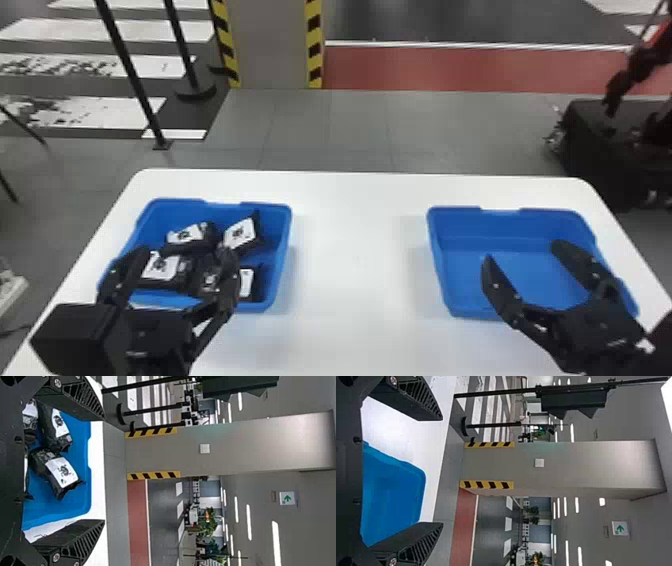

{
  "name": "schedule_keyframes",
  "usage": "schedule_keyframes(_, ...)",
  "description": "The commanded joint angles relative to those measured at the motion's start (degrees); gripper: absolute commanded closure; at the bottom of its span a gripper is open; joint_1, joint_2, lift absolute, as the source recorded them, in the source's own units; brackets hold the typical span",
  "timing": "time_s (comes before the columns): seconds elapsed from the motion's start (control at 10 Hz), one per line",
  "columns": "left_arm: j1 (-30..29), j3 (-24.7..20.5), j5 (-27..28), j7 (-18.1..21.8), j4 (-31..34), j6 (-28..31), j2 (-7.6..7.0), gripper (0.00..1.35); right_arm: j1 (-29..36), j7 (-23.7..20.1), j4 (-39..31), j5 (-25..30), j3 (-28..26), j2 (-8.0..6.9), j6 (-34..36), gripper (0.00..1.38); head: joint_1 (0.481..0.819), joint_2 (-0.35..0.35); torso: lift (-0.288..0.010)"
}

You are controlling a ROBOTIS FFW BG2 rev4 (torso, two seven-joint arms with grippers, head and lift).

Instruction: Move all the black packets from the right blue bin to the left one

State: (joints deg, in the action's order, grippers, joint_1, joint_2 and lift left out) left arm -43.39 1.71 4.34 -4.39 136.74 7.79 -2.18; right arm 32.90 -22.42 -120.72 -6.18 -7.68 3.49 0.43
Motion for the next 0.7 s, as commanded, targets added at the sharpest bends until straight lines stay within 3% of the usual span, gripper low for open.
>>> schedule_keyframes(0.0,-0.06,-0.66,-0.12,-0.01,-2.37,-4.70,0.77,0.11,0.00,-0.08,-0.14,0.02,-0.14,-0.24,-0.01,0.07,0.695,0.017,-0.110)
schedule_keyframes(0.2,0.50,-1.71,0.84,-0.10,-4.62,-8.92,1.83,0.11,0.00,-0.08,-0.70,-0.15,-0.14,-0.24,-0.01,0.07,0.695,0.026,-0.110)
schedule_keyframes(0.6,1.35,-1.45,0.40,-0.10,-6.31,-10.61,1.83,0.11,-0.42,0.01,-1.83,0.02,-0.14,-0.85,0.83,0.08,0.695,0.031,-0.110)
